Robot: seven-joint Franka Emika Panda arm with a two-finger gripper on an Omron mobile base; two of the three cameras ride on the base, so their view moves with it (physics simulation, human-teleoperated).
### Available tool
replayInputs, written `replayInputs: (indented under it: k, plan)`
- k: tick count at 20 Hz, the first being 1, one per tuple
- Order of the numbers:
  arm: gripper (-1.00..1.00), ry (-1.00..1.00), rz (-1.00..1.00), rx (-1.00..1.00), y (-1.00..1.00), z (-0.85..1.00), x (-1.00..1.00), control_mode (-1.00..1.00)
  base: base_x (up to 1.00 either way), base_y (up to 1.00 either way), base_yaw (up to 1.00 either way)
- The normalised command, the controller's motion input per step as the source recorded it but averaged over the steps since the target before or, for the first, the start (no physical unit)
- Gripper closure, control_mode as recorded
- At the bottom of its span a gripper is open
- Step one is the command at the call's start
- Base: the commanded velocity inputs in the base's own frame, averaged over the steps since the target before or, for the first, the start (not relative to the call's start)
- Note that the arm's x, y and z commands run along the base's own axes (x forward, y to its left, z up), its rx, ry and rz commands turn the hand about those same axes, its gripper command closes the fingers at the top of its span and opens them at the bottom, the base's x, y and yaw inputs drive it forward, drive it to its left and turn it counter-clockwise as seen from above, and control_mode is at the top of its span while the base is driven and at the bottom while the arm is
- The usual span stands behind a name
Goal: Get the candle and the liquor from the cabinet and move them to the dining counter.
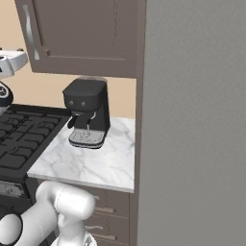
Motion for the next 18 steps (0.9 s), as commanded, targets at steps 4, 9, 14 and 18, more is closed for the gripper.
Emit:
replayInputs:
  k: [4, 9, 14, 18]
  plan:
    - [-1.00, -0.06, 0.00, 0.11, -0.11, 0.00, 0.25, -1.00, 0.00, 0.00, 0.00]
    - [-1.00, -0.10, 0.03, 0.06, -0.03, 0.00, 0.19, -1.00, 0.00, 0.00, 0.00]
    - [-1.00, -0.02, 0.02, 0.01, 0.00, 0.01, 0.18, -1.00, 0.00, 0.00, 0.00]
    - [-1.00, 0.02, 0.00, 0.00, 0.06, 0.07, 0.24, -1.00, 0.00, 0.00, 0.00]
